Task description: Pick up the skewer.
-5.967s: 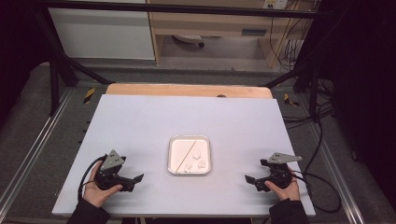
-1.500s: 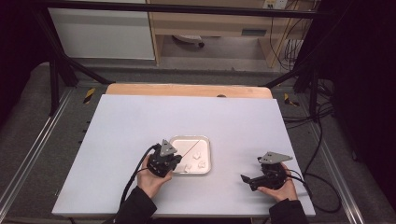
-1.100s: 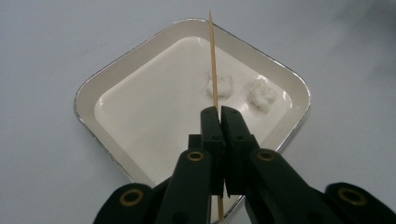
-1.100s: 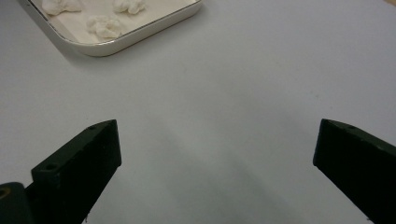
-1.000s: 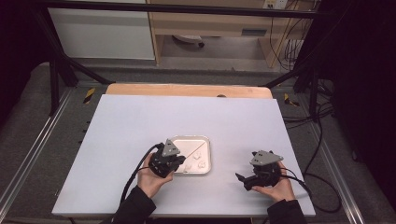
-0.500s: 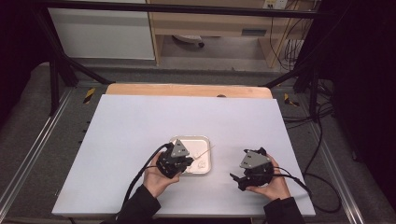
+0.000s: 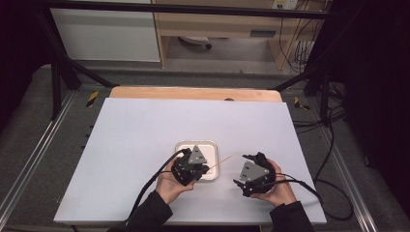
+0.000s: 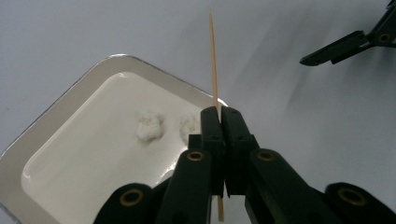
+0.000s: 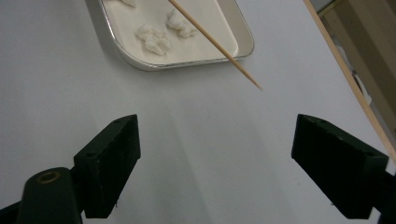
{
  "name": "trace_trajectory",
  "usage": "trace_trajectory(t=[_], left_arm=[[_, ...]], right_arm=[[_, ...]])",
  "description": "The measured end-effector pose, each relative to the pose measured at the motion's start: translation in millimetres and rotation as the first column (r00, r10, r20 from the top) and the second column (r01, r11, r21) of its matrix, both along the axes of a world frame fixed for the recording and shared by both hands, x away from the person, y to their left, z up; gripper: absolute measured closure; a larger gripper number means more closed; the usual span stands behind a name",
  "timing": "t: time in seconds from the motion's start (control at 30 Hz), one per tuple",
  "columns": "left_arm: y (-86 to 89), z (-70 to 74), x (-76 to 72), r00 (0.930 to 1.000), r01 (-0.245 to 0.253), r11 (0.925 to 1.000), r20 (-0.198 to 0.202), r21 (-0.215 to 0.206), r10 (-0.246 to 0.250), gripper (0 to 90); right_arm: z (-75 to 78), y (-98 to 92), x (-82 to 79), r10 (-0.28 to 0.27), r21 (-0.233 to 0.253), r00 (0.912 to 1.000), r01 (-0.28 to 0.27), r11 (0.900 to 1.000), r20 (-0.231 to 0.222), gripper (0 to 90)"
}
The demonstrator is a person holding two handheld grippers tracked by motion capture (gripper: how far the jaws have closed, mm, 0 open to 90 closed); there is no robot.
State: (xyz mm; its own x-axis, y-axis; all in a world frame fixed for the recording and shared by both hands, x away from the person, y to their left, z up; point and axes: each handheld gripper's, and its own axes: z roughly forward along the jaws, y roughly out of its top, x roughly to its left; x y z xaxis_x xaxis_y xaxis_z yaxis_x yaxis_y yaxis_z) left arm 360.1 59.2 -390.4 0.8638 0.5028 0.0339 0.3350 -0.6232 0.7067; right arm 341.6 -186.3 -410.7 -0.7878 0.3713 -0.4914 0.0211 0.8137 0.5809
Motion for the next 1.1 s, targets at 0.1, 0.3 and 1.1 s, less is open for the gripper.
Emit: trace_trajectory(t=[0.1, 0.3, 1.1], left_arm=[[-6.4, 0.9, -0.2, 0.9997, 0.025, 0.9995, 0.000, 0.020, -0.025, 88.9], [-16.6, 0.9, -0.3, 0.9980, 0.062, 0.9972, -0.016, 0.040, -0.062, 88.9], [-30.4, 3.6, -3.8, 0.9830, 0.183, 0.9807, -0.029, 0.070, -0.181, 88.9]], right_arm=[[0.2, 3.1, -1.0, 0.029, -0.028, 0.9992, -0.028, 0.999, 0.027, 20.3], [-0.4, 8.3, -2.6, 0.108, -0.101, 0.9909, -0.100, 0.990, 0.080, 29.4], [-9.9, 16.3, -2.4, 0.323, -0.309, 0.9361, -0.269, 0.912, 0.139, 66.2]])
